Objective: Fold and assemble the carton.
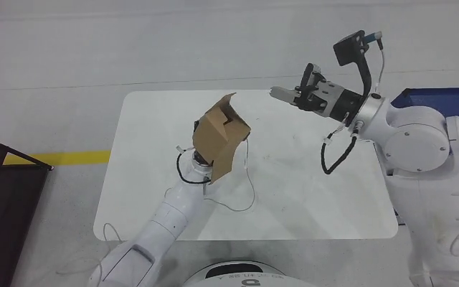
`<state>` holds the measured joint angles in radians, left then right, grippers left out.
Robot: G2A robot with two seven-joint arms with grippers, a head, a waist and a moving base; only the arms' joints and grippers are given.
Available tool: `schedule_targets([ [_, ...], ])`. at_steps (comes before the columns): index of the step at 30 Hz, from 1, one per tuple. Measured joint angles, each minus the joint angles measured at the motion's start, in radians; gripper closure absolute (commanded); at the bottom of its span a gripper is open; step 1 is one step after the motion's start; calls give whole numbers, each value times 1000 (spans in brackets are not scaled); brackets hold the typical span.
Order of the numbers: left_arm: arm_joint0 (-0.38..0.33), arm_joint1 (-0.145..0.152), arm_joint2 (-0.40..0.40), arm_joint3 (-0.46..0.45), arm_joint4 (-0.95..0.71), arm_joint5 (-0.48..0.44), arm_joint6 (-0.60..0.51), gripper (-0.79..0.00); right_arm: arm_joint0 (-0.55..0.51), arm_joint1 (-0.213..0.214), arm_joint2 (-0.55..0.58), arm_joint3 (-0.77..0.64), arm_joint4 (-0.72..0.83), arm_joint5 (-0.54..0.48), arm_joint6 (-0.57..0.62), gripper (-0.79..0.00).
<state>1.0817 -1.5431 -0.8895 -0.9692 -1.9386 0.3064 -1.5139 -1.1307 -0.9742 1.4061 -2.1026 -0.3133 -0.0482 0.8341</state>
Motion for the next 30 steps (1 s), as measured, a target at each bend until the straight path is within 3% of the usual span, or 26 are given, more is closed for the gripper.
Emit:
schedule_targets([
  [7,-57,-14,56,83,-14,-21,-21,0,65,-14,-103,60,-65,48,-46,-785],
  [16,-98,6,98,86,49,-22,-22,0,172,-30,-191,112,-75,77,-18,-785],
  [24,-107,23,122,67,22,-22,-22,0,236,-34,-258,130,-112,70,124,-785],
  [30,-116,29,128,55,-26,-22,-22,0,254,-30,-238,144,-75,68,203,-785],
])
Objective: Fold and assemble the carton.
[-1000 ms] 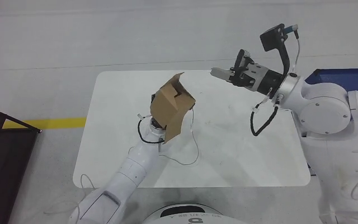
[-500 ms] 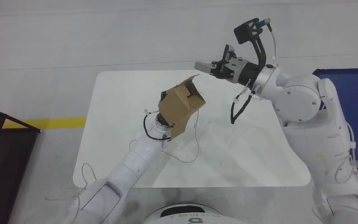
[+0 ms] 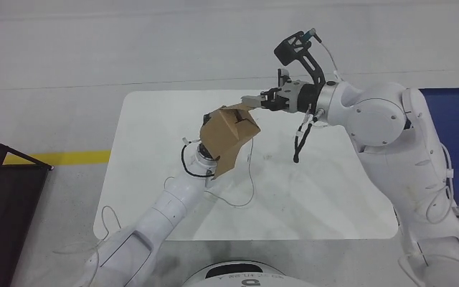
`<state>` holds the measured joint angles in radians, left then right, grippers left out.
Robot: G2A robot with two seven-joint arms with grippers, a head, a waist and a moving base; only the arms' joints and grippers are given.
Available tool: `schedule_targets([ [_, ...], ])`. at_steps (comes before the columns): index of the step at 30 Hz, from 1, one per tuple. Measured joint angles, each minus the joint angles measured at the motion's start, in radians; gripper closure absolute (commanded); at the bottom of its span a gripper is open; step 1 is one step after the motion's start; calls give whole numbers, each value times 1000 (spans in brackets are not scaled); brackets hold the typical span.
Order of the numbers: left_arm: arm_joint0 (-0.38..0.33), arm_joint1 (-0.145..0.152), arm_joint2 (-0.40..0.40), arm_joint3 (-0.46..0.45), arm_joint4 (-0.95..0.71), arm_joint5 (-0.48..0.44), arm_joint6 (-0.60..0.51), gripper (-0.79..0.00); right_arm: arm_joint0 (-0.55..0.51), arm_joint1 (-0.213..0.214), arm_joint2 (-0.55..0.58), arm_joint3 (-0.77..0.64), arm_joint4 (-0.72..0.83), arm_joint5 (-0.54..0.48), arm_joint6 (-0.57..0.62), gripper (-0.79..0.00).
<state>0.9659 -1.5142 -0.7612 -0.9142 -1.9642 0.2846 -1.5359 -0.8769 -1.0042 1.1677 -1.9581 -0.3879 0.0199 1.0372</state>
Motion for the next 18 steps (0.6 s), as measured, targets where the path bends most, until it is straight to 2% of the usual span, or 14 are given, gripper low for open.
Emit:
schedule_targets([
  [18,-19,-3,24,-4,-56,0,0,0,15,4,-16,13,5,-47,64,-785],
])
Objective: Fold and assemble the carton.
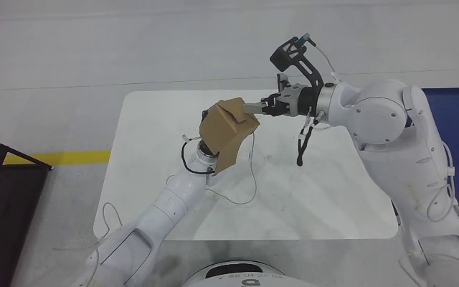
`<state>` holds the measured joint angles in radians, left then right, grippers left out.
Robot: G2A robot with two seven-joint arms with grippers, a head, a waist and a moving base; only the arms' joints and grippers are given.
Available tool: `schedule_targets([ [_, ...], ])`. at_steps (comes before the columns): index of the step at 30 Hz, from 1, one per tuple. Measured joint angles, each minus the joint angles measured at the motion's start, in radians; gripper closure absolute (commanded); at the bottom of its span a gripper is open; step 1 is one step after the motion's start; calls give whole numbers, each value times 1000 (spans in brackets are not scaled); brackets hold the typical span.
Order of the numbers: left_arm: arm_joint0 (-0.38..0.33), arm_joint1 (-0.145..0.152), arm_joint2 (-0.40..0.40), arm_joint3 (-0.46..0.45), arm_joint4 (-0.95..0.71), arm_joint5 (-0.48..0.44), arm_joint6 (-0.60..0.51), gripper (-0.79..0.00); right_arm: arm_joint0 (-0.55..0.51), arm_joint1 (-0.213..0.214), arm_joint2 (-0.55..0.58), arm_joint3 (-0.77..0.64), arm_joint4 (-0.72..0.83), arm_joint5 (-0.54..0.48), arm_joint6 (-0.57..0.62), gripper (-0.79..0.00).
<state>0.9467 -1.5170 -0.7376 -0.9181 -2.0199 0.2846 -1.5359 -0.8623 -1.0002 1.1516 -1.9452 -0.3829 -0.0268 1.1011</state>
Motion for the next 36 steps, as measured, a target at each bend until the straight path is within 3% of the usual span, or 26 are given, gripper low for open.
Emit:
schedule_targets([
  [36,2,15,11,-28,4,0,0,0,50,-8,-81,16,-44,-20,19,-785],
])
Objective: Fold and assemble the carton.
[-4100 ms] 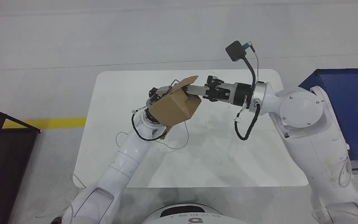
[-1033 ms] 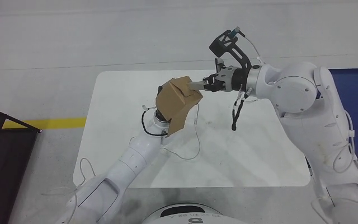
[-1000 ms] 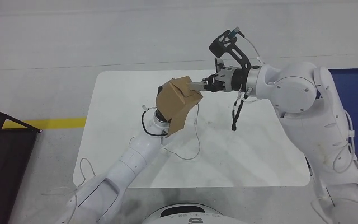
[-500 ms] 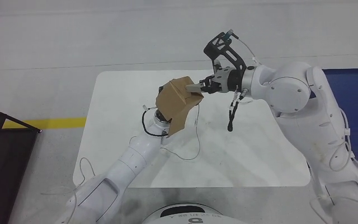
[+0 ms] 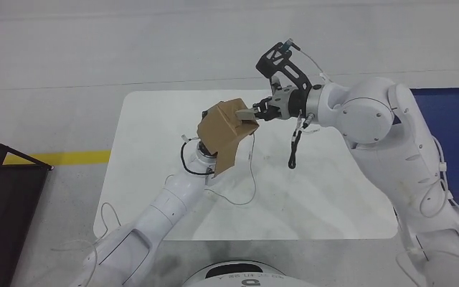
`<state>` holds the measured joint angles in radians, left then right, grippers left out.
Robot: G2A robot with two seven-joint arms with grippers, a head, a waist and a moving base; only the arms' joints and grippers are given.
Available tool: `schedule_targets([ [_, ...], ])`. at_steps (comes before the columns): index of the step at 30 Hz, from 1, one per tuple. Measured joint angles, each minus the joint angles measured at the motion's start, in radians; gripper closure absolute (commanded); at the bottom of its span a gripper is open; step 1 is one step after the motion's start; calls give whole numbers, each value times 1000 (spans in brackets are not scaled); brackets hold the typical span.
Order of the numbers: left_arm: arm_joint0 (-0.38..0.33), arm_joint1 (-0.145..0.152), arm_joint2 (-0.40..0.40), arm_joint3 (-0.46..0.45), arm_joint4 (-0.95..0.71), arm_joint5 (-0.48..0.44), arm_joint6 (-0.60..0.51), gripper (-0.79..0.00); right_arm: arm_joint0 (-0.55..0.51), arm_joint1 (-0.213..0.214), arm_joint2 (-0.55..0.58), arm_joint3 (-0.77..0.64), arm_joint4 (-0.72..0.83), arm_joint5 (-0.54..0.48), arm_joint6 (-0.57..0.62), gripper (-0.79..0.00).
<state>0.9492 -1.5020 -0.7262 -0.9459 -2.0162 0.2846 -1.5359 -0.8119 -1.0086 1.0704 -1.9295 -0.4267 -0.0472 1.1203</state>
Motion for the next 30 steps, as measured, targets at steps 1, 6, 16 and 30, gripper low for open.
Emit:
schedule_targets([
  [1,0,0,1,-1,-1,0,0,0,1,0,-3,-1,-1,-1,0,-785],
  [6,-2,1,6,-2,-4,0,0,0,6,-3,-20,-2,-13,-3,-1,-785],
  [16,5,1,10,-7,-5,0,0,0,10,-4,-25,0,-31,0,-1,-785],
  [30,15,0,8,-28,-2,0,0,0,-48,20,146,-51,20,28,-30,-785],
])
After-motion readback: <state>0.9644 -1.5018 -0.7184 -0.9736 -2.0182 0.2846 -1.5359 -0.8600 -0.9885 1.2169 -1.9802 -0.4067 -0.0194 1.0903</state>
